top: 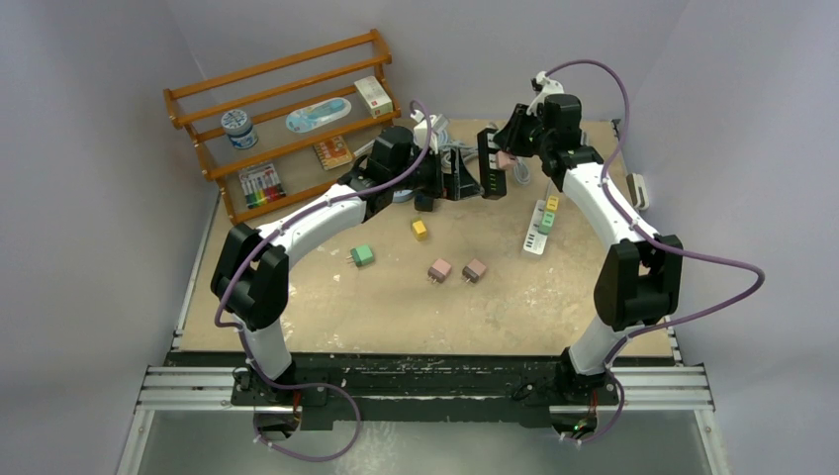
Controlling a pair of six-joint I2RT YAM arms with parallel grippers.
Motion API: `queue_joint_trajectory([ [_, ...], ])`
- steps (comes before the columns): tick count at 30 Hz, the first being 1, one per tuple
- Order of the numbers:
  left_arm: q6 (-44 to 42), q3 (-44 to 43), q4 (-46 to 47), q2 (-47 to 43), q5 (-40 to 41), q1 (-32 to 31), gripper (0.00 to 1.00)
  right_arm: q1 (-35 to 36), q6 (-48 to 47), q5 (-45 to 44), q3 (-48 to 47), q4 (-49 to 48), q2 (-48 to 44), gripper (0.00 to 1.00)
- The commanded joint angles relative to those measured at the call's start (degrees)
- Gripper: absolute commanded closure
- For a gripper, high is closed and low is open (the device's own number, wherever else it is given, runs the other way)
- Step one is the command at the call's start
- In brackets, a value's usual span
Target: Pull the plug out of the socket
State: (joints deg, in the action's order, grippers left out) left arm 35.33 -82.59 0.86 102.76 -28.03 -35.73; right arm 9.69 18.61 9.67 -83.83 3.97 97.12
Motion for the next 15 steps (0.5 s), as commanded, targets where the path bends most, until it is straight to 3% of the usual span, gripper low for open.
queue_joint_trajectory([
  [1,2.37,0.01,5.00,-2.06,-2.06,-0.13,0.04,0.24,0.90,2.55,-0.37,-5.90,-1.77,1.00],
  [15,3.48,0.41,4.91,-1.43,-1.10,-0.13,0.04,0.22,0.67,3.28,-0.45,-6.07,-1.60,1.00],
])
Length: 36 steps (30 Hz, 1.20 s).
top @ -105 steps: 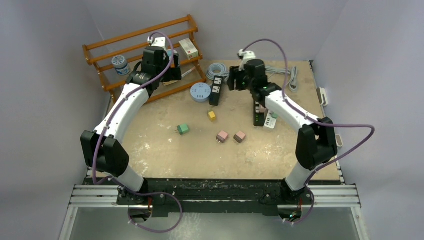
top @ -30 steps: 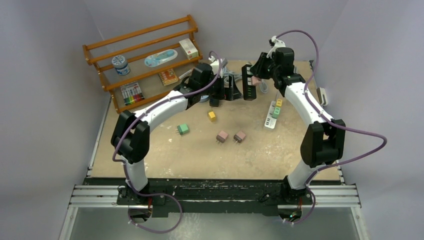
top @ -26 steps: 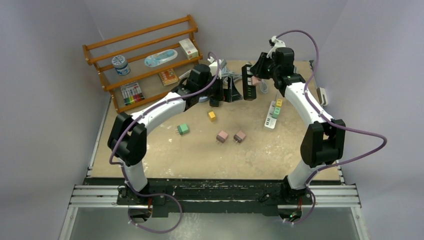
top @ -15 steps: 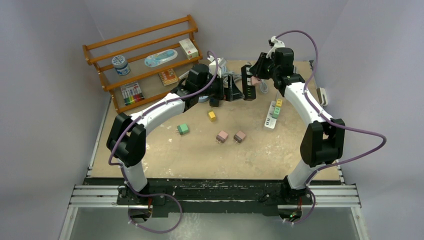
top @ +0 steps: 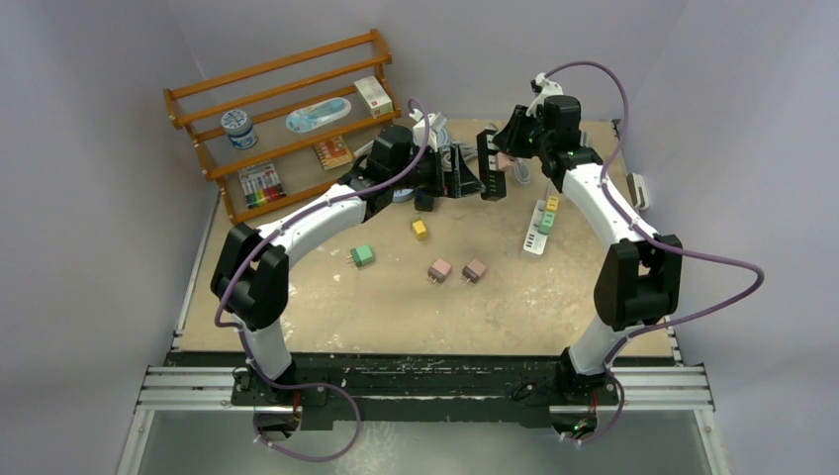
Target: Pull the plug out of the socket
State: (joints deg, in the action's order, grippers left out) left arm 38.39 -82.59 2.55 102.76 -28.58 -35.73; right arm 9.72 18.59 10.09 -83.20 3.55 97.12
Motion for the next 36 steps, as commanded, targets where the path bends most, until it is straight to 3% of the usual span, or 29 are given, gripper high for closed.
queue_joint_trajectory([
  [1,0.41,0.36,3.06,-1.42,-0.38,-0.13,0.03,0.21,0.66,3.03,-1.09,-5.64,-1.46,1.00],
  [36,3.72,2.46,6.64,-0.85,-0.67,-0.12,0.02,0.22,0.57,3.80,-0.03,-5.68,-2.46,1.00],
])
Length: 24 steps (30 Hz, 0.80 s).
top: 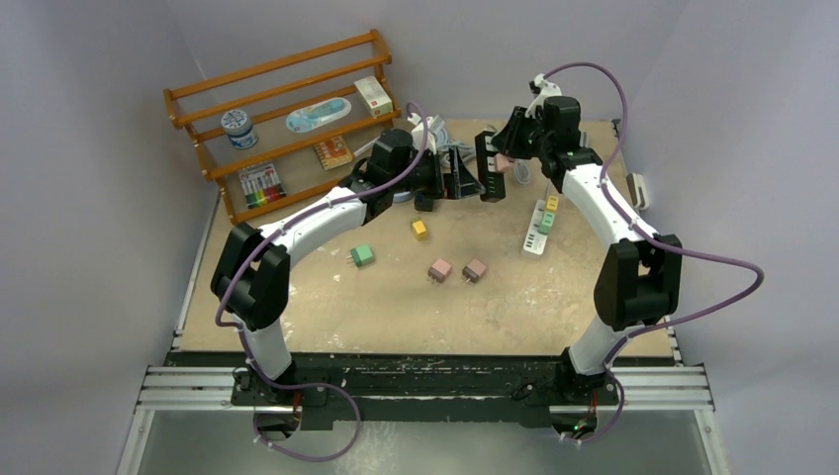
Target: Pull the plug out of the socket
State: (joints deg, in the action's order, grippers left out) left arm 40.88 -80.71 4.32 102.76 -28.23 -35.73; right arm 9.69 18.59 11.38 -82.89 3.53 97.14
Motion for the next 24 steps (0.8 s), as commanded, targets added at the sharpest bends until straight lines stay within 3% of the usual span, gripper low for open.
queue_joint_trajectory([
  [1,1.40,0.71,5.06,-0.89,-1.12,-0.11,0.02,0.24,0.57,2.61,-0.34,-5.71,-2.48,1.00],
  [24,3.50,2.18,8.51,0.08,-2.56,-0.13,0.02,0.24,1.18,3.96,-0.10,-6.52,-1.79,1.00],
])
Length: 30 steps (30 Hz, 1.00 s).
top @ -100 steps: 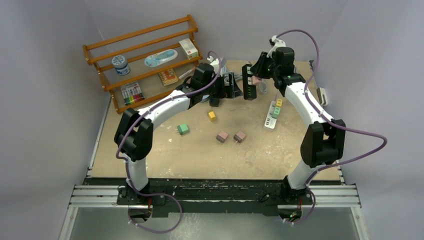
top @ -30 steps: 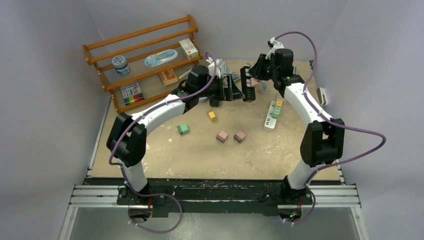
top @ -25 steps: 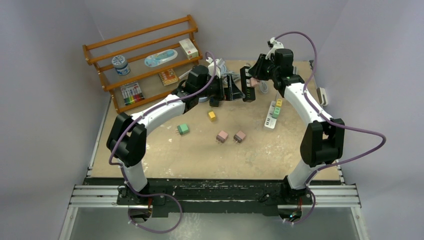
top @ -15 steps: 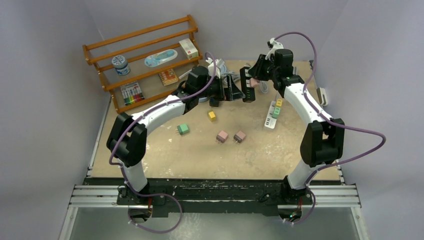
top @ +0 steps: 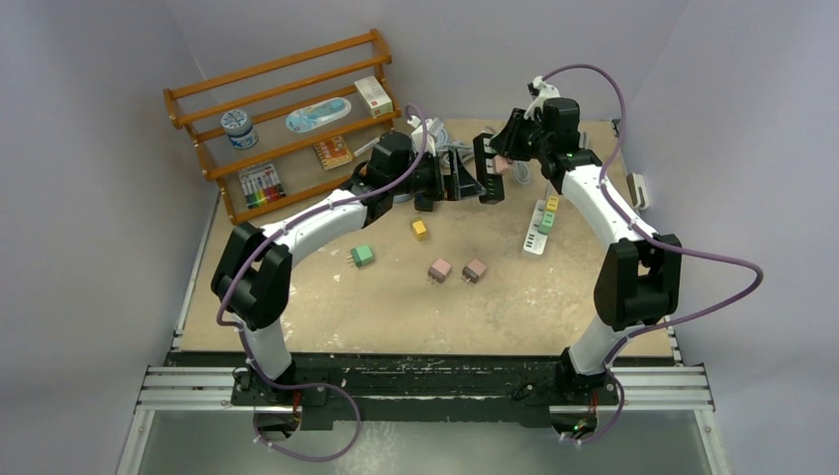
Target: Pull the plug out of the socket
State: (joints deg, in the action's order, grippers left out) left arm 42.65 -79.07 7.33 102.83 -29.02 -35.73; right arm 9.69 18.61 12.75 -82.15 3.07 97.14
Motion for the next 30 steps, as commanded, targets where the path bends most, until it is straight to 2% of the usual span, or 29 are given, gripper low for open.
queue_joint_trajectory([
  [1,2.40,0.81,6.37,0.34,-2.17,-0.13,0.02,0.24,1.21,2.62,-0.61,-6.27,-1.72,1.00],
  [9,6.58,0.94,11.77,4.12,-3.52,-0.22,0.02,0.24,2.04,4.18,-1.11,-7.39,-0.39,1.00],
  [17,4.74,1.17,9.85,6.98,-0.82,-0.20,0.01,0.24,3.83,7.90,-0.62,-8.90,-2.74,1.00],
  [21,5.64,0.94,13.17,8.46,-0.65,-0.22,0.01,1.05,5.73,11.55,-0.57,-9.65,-3.87,1.00],
  [24,7.25,-0.41,16.52,9.44,-0.43,-0.22,0.01,2.45,6.10,11.64,-0.21,-9.98,-3.90,1.00],
  [30,6.81,-4.60,14.95,12.89,1.03,-0.22,0.01,3.90,8.11,13.51,-0.17,-11.15,-4.59,1.00],
])
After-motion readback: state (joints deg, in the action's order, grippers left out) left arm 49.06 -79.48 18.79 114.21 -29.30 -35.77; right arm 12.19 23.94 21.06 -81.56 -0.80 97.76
